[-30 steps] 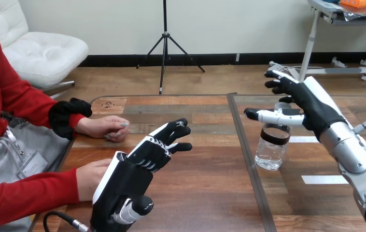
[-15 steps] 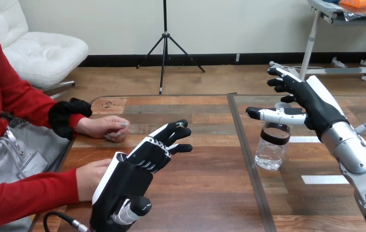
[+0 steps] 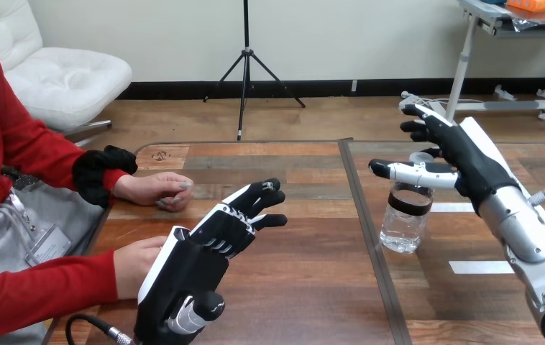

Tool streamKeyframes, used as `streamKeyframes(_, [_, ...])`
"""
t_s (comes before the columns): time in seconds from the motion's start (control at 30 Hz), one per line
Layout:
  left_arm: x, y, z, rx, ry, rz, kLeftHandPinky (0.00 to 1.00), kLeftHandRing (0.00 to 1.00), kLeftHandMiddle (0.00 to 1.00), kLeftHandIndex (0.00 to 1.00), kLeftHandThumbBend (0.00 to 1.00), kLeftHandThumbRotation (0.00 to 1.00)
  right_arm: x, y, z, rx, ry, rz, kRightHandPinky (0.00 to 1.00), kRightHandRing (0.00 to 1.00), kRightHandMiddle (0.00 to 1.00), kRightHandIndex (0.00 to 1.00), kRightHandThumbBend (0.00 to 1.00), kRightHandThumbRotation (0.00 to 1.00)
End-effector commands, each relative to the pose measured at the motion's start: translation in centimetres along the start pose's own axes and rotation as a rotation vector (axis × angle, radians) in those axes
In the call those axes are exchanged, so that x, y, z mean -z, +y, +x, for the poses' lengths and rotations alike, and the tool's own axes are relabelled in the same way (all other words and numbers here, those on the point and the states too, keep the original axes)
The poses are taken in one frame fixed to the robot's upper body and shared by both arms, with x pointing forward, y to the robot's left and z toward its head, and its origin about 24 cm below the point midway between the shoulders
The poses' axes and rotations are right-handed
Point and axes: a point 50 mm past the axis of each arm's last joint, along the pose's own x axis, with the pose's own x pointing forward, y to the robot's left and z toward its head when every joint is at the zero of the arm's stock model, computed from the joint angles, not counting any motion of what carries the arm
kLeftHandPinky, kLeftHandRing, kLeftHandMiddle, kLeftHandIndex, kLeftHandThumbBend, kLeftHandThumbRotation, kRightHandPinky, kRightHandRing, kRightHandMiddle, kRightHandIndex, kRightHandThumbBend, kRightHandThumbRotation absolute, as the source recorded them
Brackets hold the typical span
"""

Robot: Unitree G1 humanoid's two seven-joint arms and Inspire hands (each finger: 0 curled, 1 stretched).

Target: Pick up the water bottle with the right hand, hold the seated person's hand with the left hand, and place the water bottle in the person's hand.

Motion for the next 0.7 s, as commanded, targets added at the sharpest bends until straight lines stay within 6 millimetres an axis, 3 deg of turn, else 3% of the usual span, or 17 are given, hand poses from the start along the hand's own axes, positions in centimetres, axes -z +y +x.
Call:
streamKeyframes(0.0, [-0.8, 0.9, 1.8, 0.005, -0.087, 0.029, 0.79, 0.88, 0.9, 0.85, 0.98, 0.77, -0.4, 0.3, 0.3, 0.03, -0.026, 0.092, 0.8, 0.89, 0.88, 0.93, 1.0, 0.4])
streamKeyframes(0.67, [-1.1, 1.5, 1.6, 0.006, -0.097, 0.039, 0.79, 0.88, 0.9, 0.85, 0.98, 0.77, 1.5, 2.5, -0.3, 0.055, 0.061, 0.177, 0.79, 0.88, 0.88, 0.91, 1.0, 0.42])
